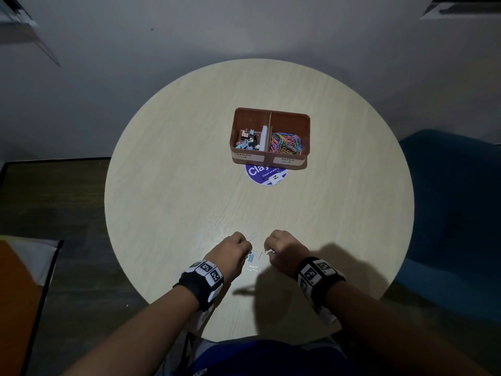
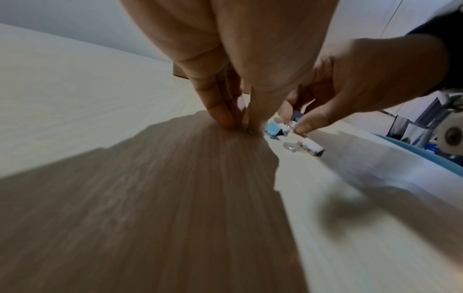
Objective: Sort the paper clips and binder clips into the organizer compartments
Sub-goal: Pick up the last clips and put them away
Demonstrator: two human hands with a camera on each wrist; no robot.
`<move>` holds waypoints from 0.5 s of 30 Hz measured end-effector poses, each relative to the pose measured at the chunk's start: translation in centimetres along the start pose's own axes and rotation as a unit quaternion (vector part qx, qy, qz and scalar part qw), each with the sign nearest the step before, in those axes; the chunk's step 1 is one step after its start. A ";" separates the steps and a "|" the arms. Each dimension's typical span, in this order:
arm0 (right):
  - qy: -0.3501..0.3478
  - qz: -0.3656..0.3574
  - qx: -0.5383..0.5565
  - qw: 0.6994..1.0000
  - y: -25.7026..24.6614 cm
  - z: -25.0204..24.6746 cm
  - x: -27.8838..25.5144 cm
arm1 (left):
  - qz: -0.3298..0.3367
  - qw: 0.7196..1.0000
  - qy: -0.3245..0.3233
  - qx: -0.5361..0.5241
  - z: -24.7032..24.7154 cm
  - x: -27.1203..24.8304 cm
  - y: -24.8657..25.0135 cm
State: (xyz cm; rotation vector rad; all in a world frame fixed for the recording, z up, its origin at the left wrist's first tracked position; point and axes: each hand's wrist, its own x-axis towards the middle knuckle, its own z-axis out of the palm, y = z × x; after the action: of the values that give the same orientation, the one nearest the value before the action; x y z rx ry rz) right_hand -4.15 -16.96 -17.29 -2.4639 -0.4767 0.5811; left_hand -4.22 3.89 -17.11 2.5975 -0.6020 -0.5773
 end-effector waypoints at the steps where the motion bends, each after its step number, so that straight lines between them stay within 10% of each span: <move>1: 0.001 -0.005 -0.006 1.000 0.0 -0.2 -0.1 | -0.002 1.000 0.004 -0.002 0.0 0.0 0.0; 15: 0.047 0.037 0.010 0.998 0.0 -2.6 0.7 | -0.167 0.965 0.138 -0.150 -3.5 0.2 0.9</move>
State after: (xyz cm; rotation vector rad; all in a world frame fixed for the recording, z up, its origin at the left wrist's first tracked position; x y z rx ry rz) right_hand -2.24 -17.79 -15.55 -2.4850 -0.3406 0.4937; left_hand -2.69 4.11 -13.83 2.4355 0.0182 -0.3610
